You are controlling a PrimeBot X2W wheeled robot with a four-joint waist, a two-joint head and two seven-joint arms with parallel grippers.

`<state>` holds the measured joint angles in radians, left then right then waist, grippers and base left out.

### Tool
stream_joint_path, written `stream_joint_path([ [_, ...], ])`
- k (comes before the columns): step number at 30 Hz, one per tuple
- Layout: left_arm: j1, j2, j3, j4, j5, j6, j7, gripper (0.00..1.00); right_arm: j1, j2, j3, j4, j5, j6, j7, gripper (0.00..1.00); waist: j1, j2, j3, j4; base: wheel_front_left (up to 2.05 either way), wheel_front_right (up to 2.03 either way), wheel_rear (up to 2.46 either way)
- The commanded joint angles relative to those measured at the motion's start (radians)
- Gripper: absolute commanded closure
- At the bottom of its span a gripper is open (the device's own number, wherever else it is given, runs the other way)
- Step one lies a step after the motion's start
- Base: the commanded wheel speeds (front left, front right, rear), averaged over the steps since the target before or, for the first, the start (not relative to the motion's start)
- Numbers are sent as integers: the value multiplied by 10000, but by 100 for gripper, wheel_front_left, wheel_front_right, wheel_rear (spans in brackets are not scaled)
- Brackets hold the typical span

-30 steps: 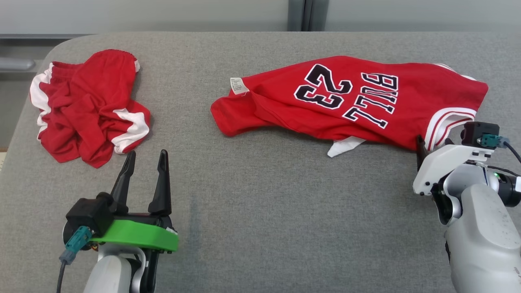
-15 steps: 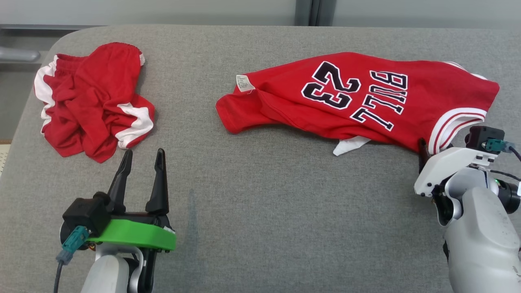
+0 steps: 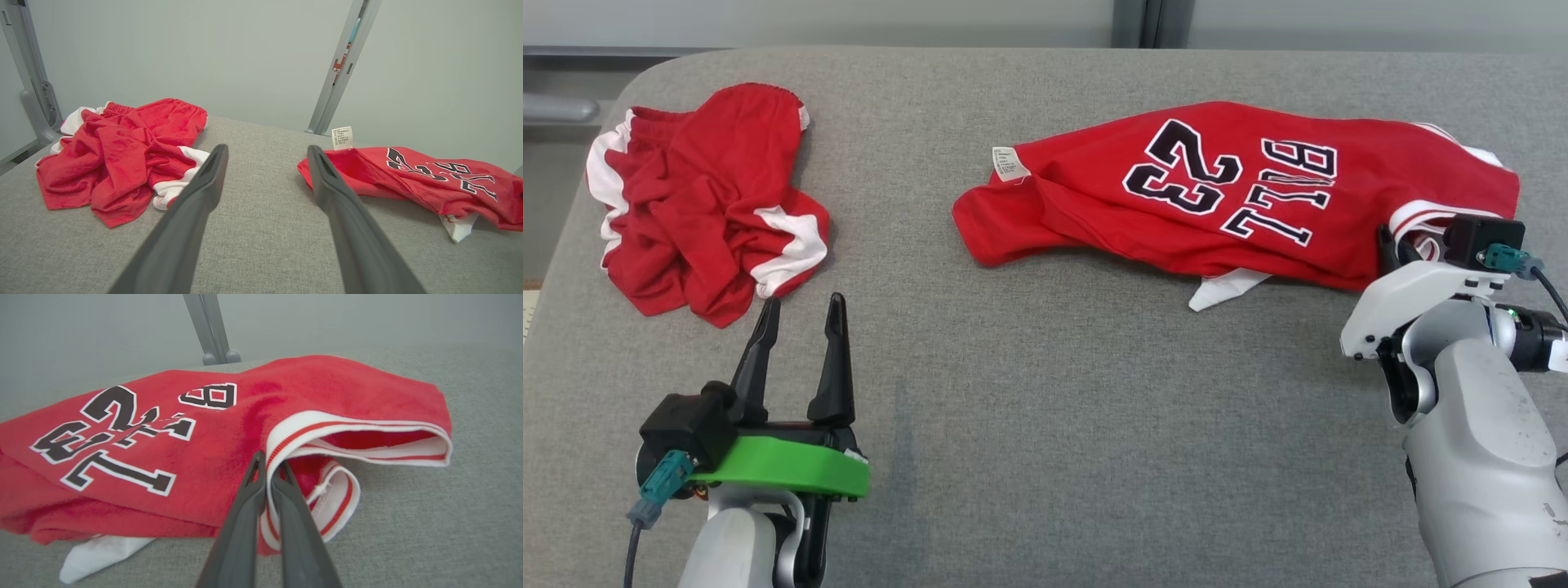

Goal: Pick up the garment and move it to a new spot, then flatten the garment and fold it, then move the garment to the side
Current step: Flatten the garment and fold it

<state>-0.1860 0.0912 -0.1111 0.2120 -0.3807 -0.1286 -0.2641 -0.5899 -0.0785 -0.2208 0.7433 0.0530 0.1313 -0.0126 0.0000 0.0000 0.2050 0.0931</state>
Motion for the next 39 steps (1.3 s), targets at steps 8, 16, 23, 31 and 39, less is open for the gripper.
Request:
stream_joint_path([
  [8, 347, 37, 112, 79, 42, -22, -7, 0, 1294, 154, 804, -3425, 537, -10, 234, 100, 0, 0, -696, -294, 0, 0, 0],
  [16, 520, 43, 118, -23, 63, -22, -7, 0, 3372, 232, 724, -8241, 1214, -10, 2221, 100, 0, 0, -806, -424, 0, 0, 0],
  [23, 408, 34, 42, -124, 54, -22, -5, 0, 3335, 230, 19, -8957, 1370, -10, 3506, 100, 0, 0, -497, -428, 0, 0, 0],
  [31, -302, -16, -170, -296, 17, -22, -5, 0, 639, -985, 160, -4895, 735, -7, 2764, 100, 0, 0, 475, 107, 0, 0, 0],
  [39, -744, -139, -343, -357, -61, -22, -5, 0, -1705, -1572, 166, -1656, 14, -9, 983, 100, 0, 0, 1241, 979, 0, 0, 0],
])
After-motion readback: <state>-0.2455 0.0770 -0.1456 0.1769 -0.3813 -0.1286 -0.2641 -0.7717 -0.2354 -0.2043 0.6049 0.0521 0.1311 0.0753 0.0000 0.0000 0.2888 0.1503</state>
